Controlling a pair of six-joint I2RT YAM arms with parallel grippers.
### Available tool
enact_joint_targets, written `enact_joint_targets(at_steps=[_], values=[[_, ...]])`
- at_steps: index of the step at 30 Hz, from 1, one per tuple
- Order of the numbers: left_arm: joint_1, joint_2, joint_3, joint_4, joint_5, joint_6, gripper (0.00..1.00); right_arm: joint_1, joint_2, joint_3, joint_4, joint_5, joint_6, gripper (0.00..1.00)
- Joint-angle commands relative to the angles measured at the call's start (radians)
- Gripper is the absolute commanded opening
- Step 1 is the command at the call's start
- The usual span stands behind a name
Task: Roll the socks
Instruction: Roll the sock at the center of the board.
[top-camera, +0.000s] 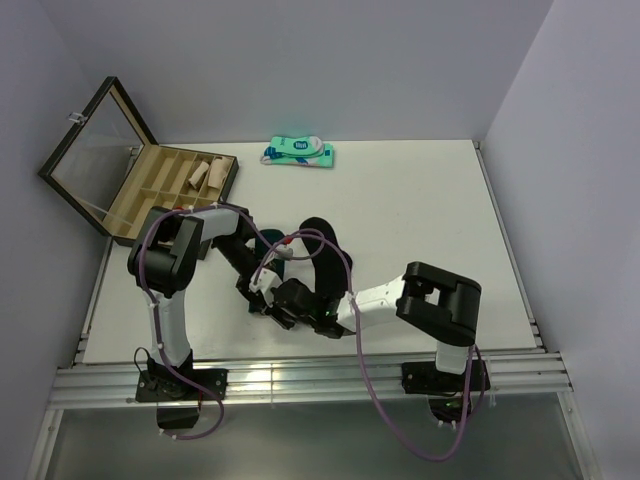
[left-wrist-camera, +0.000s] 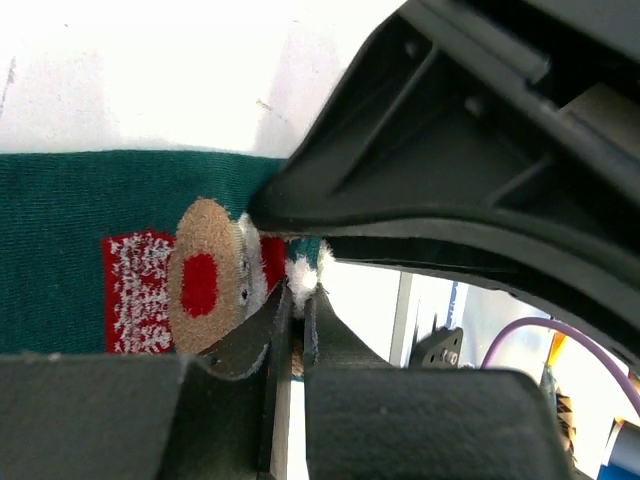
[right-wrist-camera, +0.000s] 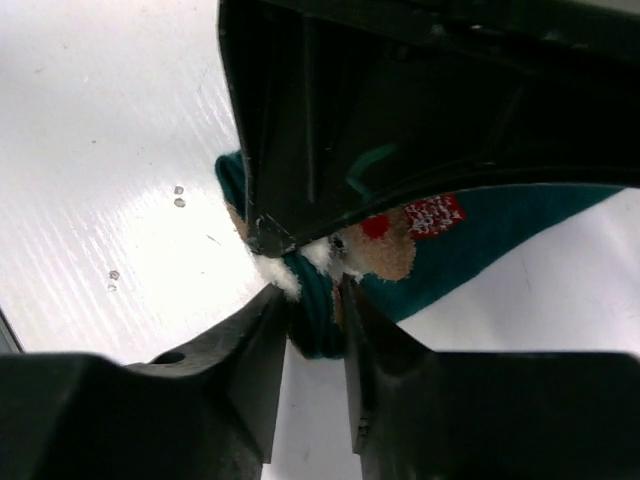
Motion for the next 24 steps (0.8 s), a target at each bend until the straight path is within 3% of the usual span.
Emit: enact_joint_targets(at_steps=[1,5,6,14,24], values=[[0.004,-0.007,0.006,-0.012,0.033,-0.003,0.01,0.007,0.017,0.039,0.018,0.052,0.003,0.3],[0.013,-0.078,-0.028,0.079,0.046,-0.084,0.13,0.005,0.013,0.05,-0.008,0.034,0.02,0.18],[0.016,-0.1,-0.052,0.164,0.04,-0.119,0.23,0.004,0.013,0.053,-0.015,0.025,0.026,0.15],[0.065,-0.322,-0.158,0.434,0.012,-0.363,0.45,-0.028,-0.003,0.064,-0.074,-0.084,0.078,0.08],[0.257,-0.565,-0.299,0.767,-0.077,-0.607,0.46,-0.117,-0.019,0.133,-0.216,-0.265,0.141,0.0]])
